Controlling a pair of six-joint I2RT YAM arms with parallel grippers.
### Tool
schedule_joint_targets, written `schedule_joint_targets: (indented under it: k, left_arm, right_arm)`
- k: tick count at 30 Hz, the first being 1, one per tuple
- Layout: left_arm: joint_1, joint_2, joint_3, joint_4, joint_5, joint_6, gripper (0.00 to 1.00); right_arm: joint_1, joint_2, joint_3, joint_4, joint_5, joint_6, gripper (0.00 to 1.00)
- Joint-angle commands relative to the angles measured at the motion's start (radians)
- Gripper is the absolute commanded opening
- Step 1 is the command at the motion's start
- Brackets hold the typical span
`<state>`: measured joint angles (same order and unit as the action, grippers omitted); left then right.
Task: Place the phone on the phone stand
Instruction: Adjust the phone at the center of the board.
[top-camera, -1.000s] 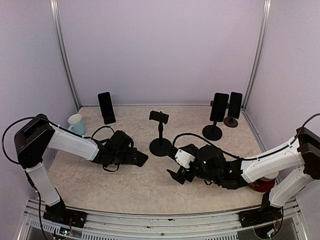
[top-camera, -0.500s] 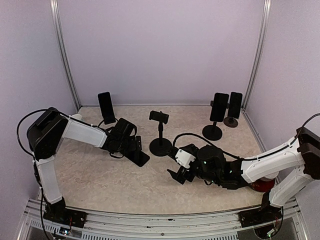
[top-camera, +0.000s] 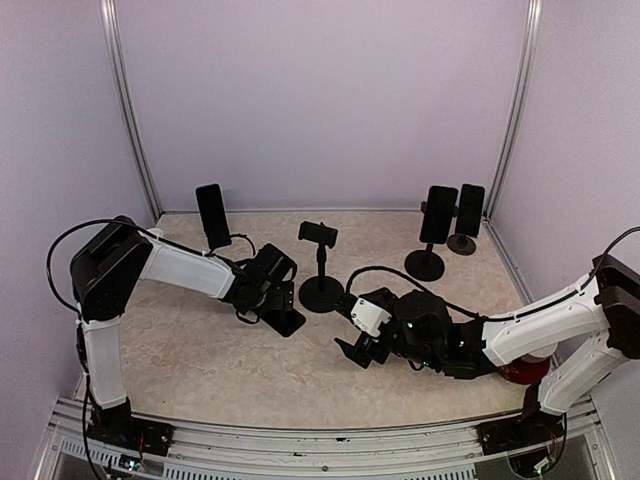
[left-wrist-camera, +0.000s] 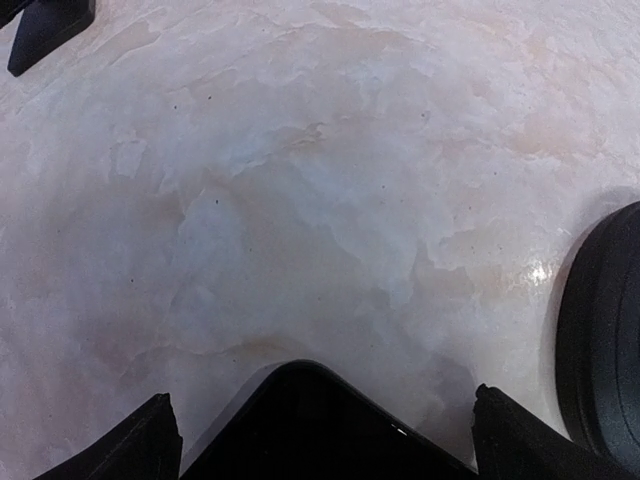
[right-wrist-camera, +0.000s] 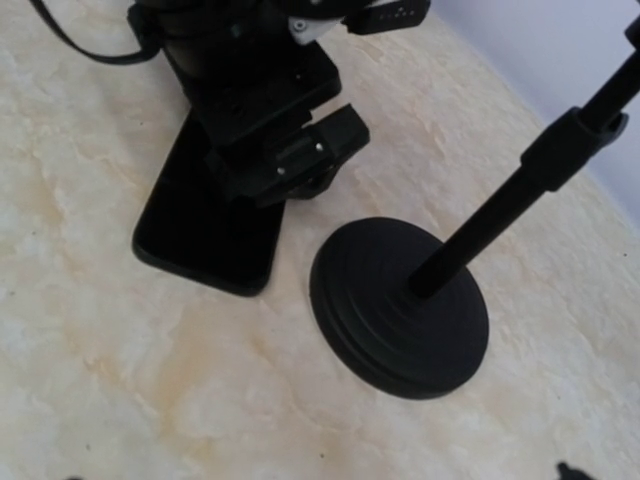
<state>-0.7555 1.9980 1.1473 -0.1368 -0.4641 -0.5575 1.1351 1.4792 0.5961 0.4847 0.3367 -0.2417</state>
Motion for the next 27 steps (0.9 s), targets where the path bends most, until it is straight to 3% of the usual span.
schedule_joint_targets:
  k: [1, 7, 27]
  left_arm:
    - [-0.051, 0.042, 0.033, -0.130, -0.141, 0.039, 0.99]
    - [-0.087, 0.037, 0.017, -0.154, -0.144, 0.067, 0.99]
    - [-0.159, -0.245, -0.277, -0.214, -0.103, 0.064, 0.99]
  right_arm:
    - [-0.009, -0.001, -0.009, 0.029, 0.011, 0.004, 1.00]
    - [-0.009, -0.006, -0.015, 0.030, 0.021, 0.001, 1.00]
    - [-0.008, 0.009, -0.004, 0.025, 0.021, 0.002, 1.00]
